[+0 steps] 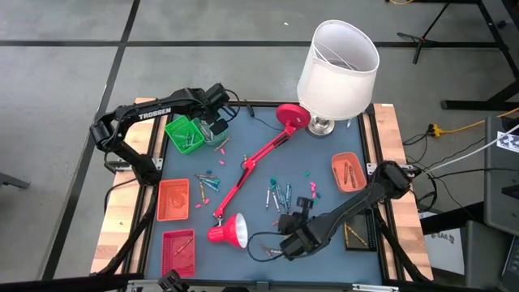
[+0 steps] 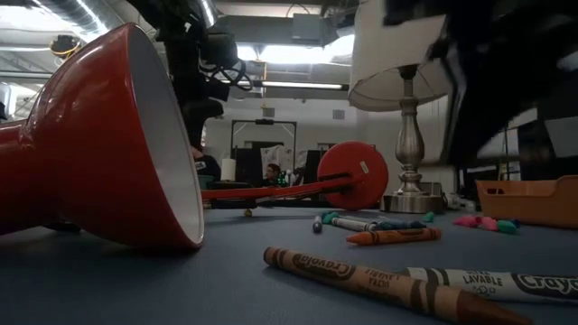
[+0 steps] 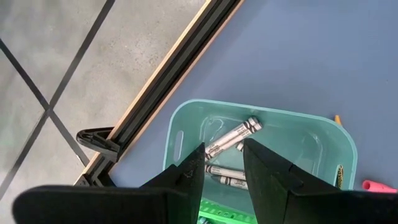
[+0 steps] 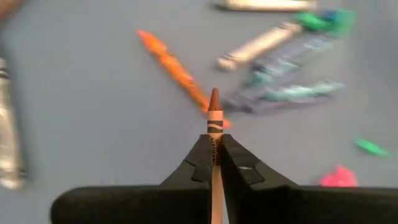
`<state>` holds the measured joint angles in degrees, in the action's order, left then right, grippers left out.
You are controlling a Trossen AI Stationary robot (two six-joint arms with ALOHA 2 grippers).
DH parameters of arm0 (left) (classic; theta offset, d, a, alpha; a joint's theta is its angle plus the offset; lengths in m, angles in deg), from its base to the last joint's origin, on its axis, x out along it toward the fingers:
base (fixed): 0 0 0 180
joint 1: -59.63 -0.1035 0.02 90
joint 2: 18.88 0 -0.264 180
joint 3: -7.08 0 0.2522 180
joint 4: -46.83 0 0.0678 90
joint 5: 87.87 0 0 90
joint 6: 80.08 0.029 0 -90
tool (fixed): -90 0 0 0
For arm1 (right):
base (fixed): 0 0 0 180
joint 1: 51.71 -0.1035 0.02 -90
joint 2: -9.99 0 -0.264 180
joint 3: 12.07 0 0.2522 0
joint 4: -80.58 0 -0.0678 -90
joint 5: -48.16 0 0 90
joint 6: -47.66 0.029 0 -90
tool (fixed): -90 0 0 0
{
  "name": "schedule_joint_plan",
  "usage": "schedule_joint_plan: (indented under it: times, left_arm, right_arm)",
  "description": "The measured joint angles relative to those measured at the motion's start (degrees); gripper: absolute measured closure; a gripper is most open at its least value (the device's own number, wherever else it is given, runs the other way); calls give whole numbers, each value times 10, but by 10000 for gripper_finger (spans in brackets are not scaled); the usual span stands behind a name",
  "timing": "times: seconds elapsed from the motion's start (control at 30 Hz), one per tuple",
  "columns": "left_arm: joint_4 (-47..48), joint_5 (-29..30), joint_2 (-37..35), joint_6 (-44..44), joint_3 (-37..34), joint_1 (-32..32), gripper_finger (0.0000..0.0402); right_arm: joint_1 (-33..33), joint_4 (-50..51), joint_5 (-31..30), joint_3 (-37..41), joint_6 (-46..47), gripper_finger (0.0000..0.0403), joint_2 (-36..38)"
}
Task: Sort crayons
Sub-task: Put the bottom right brown crayon into the right orange bin
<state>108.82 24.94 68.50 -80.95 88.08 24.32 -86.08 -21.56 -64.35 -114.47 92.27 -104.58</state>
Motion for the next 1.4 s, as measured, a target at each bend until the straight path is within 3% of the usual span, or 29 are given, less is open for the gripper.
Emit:
schedule_joint_plan:
  times: [0.23,0.33,0.5,0.7,0.9,1.17,1.4]
  left_arm:
    - [0,0,0,0,0,0,308]
    - [0,0,0,-1,0,0,308]
    - [1,0,0,-1,0,0,308]
    - [1,0,0,-1,0,0,308]
    - [1,0,0,-1,0,0,308]
    - [1,0,0,-2,0,3,308]
    - [1,0,0,-2,0,3,308]
  right_arm:
    - [3,208,-89,3,85,395,64]
    - [15,260,-100,5,109,395,86]
    - [54,232,-98,79,91,395,148]
    - [112,215,-40,219,107,395,250]
    - [159,99,-14,346,96,395,346]
    - [200,83,-8,431,91,373,360]
    - [229,79,-8,450,89,321,360]
